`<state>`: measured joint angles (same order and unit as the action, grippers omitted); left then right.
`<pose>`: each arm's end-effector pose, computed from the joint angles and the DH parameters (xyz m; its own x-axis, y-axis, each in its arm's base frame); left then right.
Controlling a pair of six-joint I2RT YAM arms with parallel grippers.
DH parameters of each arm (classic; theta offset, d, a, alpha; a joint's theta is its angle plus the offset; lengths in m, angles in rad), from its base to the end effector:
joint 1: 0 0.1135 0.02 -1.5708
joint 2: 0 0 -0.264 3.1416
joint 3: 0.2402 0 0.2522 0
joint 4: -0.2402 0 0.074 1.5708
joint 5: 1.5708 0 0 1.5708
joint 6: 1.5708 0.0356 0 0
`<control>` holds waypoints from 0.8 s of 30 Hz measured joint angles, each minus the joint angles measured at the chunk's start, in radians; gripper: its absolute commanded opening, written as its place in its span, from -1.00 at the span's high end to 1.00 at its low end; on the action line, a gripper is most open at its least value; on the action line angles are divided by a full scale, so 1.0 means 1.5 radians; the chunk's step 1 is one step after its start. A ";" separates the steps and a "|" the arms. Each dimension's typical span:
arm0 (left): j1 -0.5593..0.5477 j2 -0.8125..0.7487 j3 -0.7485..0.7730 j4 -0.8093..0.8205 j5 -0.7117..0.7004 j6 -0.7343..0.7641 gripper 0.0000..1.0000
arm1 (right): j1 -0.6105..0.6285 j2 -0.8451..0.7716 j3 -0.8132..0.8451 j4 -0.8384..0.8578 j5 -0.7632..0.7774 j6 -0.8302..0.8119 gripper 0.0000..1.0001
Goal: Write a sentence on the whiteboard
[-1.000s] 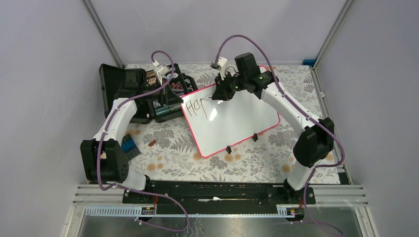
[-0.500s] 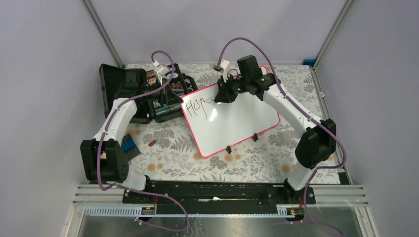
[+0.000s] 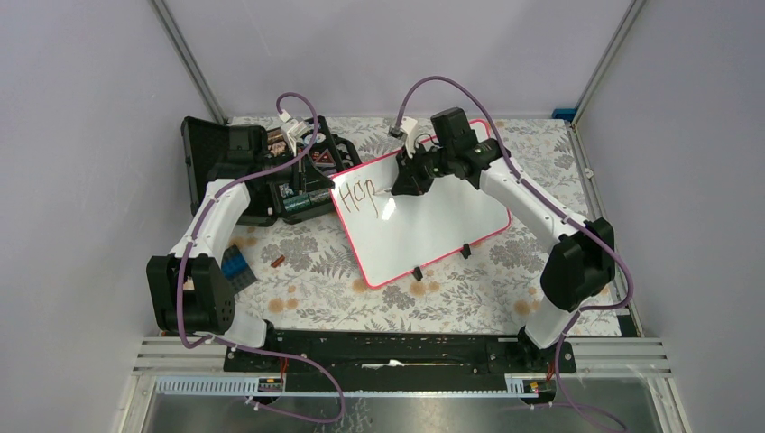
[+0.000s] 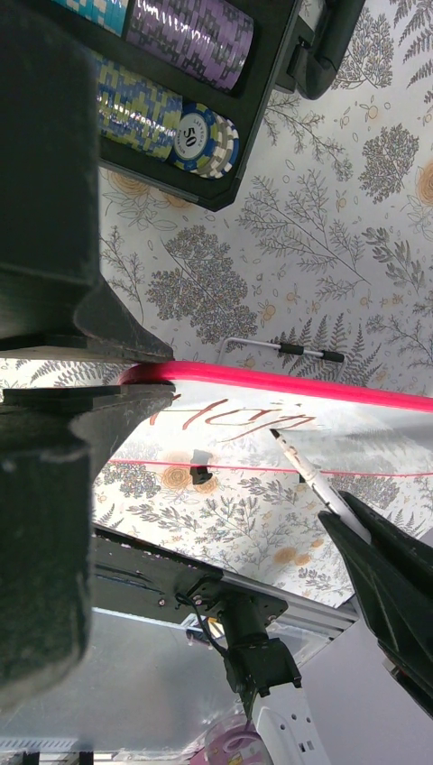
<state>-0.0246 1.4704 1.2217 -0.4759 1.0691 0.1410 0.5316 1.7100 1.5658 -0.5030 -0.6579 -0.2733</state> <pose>0.3131 -0.0389 0.3136 -0.5622 0.0814 -0.8230 0.7546 0.4577 -0.4702 0.3244 0.2160 0.3375 -0.2787 -0.4117 -0.8677 -0.9314 0.3362 0.1397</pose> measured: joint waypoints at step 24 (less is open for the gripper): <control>-0.002 -0.002 0.000 -0.001 0.000 0.000 1.00 | -0.022 -0.034 -0.015 0.010 -0.006 0.001 1.00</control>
<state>-0.0269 1.4670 1.2217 -0.4767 1.0695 0.1410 0.4980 1.6596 1.5433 -0.4881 -0.6666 -0.2722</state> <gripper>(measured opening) 0.107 0.166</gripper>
